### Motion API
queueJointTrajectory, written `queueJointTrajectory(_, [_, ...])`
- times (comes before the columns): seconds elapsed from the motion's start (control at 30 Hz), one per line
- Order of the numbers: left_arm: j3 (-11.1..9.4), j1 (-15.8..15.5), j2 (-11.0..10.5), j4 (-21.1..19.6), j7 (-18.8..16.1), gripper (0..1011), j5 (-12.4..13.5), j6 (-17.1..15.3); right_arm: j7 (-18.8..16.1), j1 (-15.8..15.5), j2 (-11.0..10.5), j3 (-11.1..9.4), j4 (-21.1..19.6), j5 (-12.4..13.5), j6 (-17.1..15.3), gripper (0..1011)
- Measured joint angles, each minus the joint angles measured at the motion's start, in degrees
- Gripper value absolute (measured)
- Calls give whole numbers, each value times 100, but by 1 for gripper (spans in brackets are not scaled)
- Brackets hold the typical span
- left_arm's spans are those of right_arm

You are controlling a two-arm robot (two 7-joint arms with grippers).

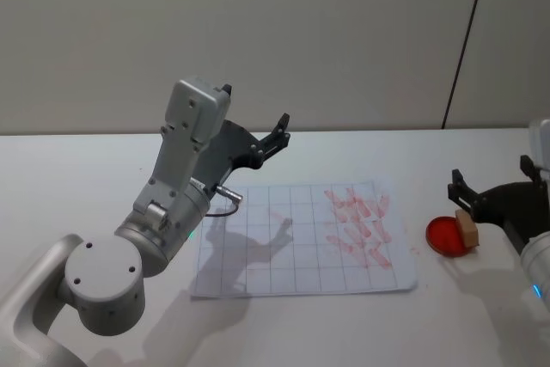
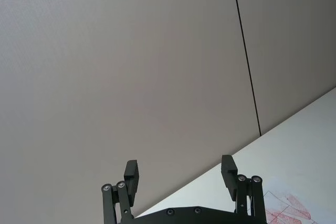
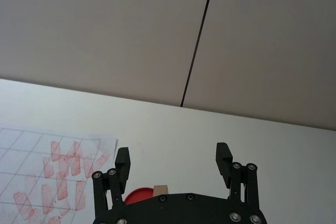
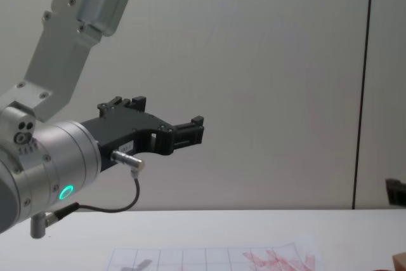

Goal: Use the one hand to pick up the stamp and affix it onto the A4 paper.

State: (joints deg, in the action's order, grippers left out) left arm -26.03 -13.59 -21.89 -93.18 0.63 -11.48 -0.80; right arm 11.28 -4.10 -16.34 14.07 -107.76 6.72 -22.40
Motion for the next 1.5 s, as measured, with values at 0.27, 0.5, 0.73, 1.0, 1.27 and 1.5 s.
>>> queueJointTrajectory(0.27, [0, 0, 0, 0, 0, 1001, 0, 0, -202, 86, -5, -48, 227, -107, -111, 1003])
queueJointTrajectory(0.5, [0, 0, 0, 0, 0, 1001, 0, 0, -349, 166, 16, -65, 421, -202, -156, 1003])
queueJointTrajectory(0.73, [0, 0, 0, 0, 0, 1001, 0, 0, -489, 231, 42, -76, 613, -306, -223, 1003])
queueJointTrajectory(1.0, [0, 0, 0, 0, 0, 1001, 0, 0, -587, 273, 70, -88, 799, -418, -303, 1003])
queueJointTrajectory(1.27, [0, 0, 0, 0, 0, 1001, 0, 0, -631, 302, 112, -101, 984, -490, -293, 1003])
queueJointTrajectory(1.5, [0, 0, 0, 0, 0, 1001, 0, 0, -679, 341, 164, -99, 1166, -547, -196, 1003])
